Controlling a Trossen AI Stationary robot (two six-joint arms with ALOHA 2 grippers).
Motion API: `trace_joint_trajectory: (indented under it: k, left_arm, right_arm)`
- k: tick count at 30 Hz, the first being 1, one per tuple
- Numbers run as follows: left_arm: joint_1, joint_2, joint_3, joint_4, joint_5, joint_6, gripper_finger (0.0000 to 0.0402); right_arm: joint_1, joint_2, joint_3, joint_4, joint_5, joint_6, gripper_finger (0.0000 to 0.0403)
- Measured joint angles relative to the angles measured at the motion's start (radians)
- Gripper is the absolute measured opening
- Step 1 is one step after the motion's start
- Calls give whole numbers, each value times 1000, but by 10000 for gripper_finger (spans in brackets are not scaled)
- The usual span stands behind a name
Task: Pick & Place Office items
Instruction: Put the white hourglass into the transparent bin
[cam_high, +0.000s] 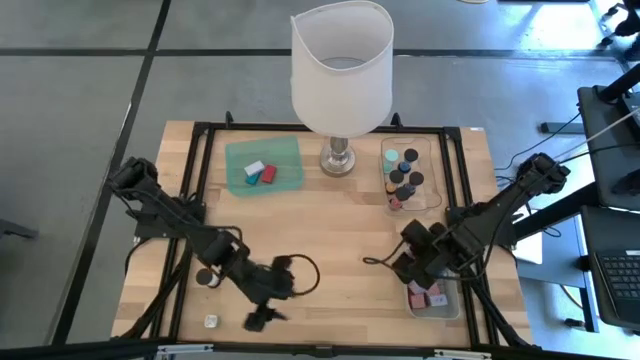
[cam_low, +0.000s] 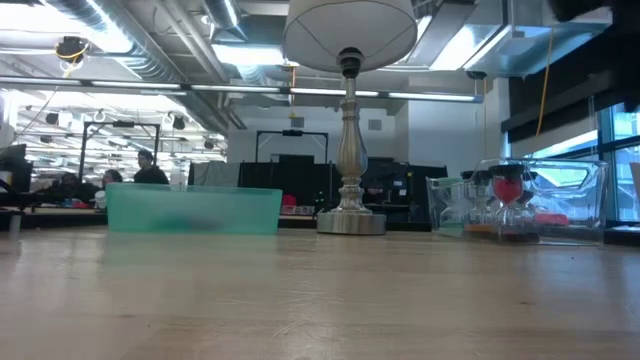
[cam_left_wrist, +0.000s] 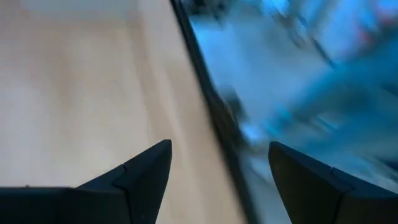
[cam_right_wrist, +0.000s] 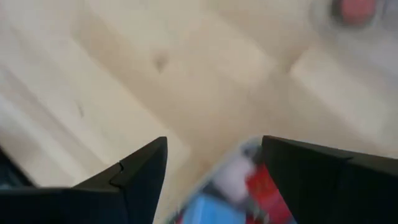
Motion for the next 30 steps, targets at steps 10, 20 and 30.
trace_joint_trajectory:
  k: [10,20,30]
  left_arm:
    - [-41,16,52,34,-267,119,265]
    - [-74,13,402,-941,-139,-154,265]
    - [-216,-64,325,-1101,-70,-233,265]
  right_arm:
    - [-104,-1,0,213,284,-163,265]
    - [-191,-1,0,381,275,-328,265]
    - [-255,-1,0,434,186,-329,265]
